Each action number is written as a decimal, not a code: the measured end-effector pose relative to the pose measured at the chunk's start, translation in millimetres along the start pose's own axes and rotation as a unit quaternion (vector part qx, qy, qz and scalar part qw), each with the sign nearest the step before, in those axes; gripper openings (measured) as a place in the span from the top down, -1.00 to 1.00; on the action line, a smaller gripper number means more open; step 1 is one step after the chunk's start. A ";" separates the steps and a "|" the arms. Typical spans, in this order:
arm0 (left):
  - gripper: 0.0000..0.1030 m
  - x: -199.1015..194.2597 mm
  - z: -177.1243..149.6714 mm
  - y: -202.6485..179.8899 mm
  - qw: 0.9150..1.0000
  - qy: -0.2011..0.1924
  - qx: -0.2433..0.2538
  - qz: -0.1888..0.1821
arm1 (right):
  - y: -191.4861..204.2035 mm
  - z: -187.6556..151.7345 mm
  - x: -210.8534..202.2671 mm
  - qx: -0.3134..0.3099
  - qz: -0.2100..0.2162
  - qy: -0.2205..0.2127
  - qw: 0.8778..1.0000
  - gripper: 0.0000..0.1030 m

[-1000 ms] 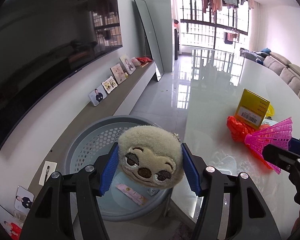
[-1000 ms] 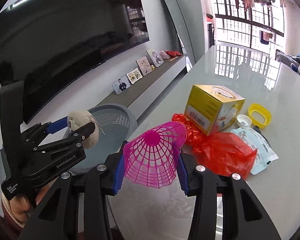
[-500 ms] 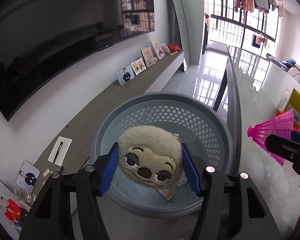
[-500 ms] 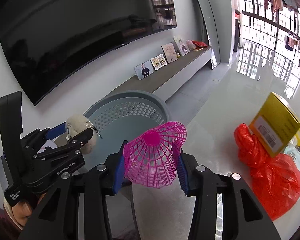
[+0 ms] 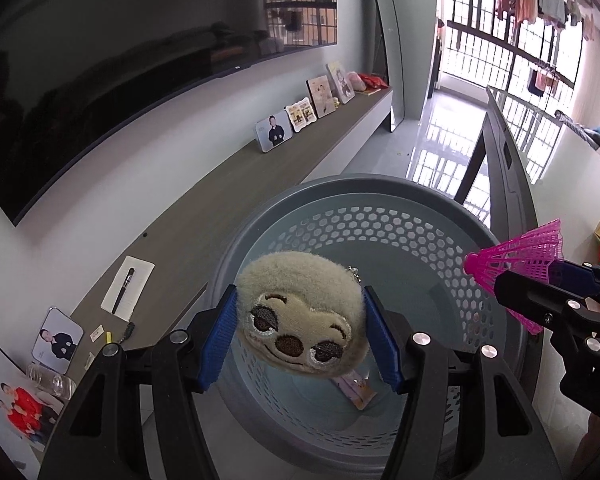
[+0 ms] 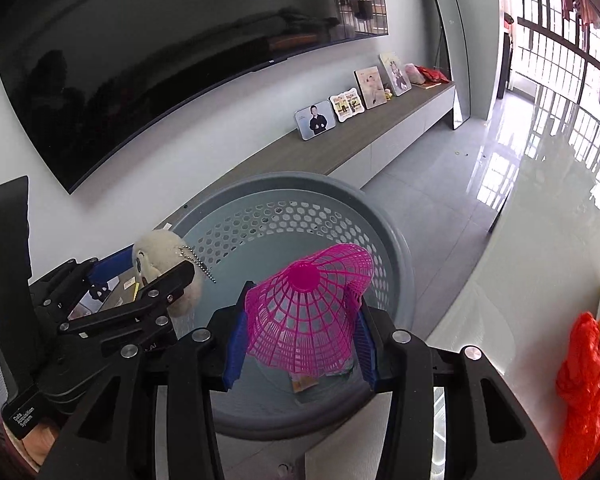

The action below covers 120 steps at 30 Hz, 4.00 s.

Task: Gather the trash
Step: 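Carry the plush and shuttlecock over the basket with both grippers, then open both grippers to drop the plush and shuttlecock into the basket, then move both open grippers back toward the red bag and yellow box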

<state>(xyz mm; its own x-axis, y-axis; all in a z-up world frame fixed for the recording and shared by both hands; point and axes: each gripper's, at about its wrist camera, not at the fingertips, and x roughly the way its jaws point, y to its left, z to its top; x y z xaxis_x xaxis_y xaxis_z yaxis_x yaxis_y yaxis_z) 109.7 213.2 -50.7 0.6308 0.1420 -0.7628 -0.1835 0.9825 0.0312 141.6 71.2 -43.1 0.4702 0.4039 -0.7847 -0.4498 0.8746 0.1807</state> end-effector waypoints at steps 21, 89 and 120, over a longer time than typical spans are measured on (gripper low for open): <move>-0.55 4.7 1.2 7.5 1.000 0.011 -0.019 0.011 | -7.9 -3.6 6.9 0.013 0.011 -0.011 1.000 -0.27; -0.75 -80.2 -9.1 -104.4 0.995 -0.046 0.060 -0.069 | -92.1 -111.0 -142.3 0.130 -0.084 -0.086 0.984 -0.28; -0.75 -88.1 -6.8 -223.3 0.980 -0.036 0.134 -0.141 | -228.2 -142.2 -152.7 0.253 -0.121 -0.074 0.957 -0.30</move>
<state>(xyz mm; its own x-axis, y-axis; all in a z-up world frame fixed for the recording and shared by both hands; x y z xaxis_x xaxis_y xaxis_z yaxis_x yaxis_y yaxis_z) 90.0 -19.5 5.1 0.6812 -0.1402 -0.7186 0.2045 0.9789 0.0028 64.4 -228.2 -48.8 0.6337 0.1741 -0.7537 0.0937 0.9499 0.2982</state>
